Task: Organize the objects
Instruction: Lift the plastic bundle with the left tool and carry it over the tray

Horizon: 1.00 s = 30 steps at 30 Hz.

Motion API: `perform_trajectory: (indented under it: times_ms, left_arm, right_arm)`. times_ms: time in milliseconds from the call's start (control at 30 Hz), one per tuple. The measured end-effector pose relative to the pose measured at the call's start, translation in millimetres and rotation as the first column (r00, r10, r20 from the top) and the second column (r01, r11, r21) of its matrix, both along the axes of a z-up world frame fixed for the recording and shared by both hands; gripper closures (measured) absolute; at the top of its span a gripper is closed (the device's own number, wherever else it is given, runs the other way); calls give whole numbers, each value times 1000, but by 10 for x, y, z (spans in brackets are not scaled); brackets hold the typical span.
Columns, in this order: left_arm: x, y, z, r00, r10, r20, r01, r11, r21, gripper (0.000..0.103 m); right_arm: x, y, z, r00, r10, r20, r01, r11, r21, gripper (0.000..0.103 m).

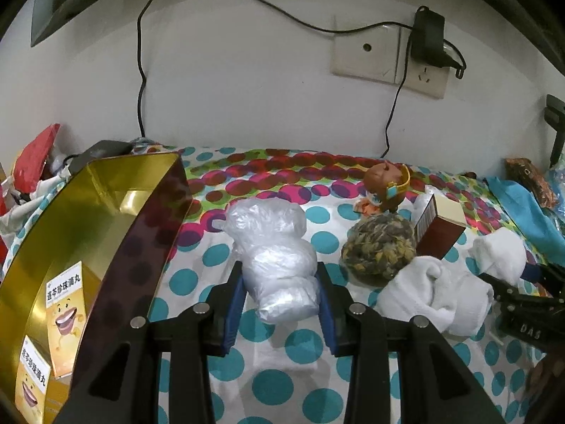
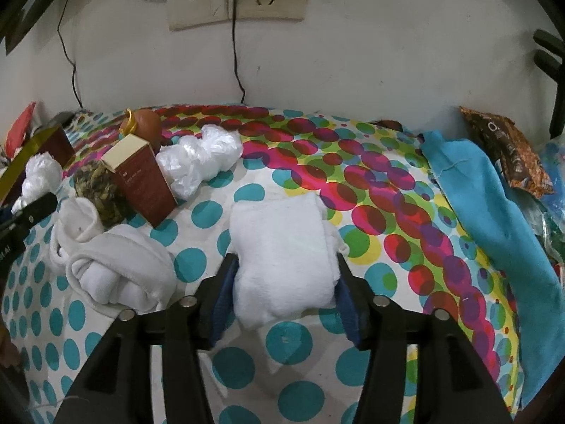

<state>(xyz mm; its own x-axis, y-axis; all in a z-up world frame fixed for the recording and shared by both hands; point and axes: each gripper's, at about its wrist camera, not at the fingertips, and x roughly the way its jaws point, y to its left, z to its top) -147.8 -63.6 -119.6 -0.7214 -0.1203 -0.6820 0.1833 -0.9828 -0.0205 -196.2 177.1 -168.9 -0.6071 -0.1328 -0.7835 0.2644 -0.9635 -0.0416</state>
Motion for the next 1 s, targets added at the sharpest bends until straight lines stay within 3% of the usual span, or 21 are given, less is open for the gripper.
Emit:
perform_trajectory:
  times_ms: [67, 133, 167, 200, 333, 1000]
  left_arm:
    - [-4, 1, -5, 1000, 0, -2, 0, 1000, -2, 66]
    - [-3, -1, -9, 1000, 5, 4, -5, 1000, -3, 66]
    - [-12, -6, -14, 1000, 11, 10, -11, 1000, -6, 66]
    - [-22, -12, -22, 1000, 11, 16, -11, 1000, -5, 66]
    - [-32, -25, -29, 1000, 13, 22, -13, 1000, -2, 66]
    - [22, 81, 30, 1000, 2, -19, -3, 998, -65, 66]
  right_arm:
    - [-47, 18, 9, 1000, -15, 24, 15, 1000, -9, 32]
    - [-68, 74, 40, 999, -37, 25, 38, 999, -30, 37]
    - [-63, 76, 45, 999, -46, 20, 47, 999, -24, 43]
    - [-58, 83, 53, 999, -48, 18, 49, 998, -27, 56]
    - [-47, 148, 81, 998, -62, 12, 63, 996, -68, 63]
    - [-62, 44, 95, 998, -63, -2, 63, 998, 0, 64]
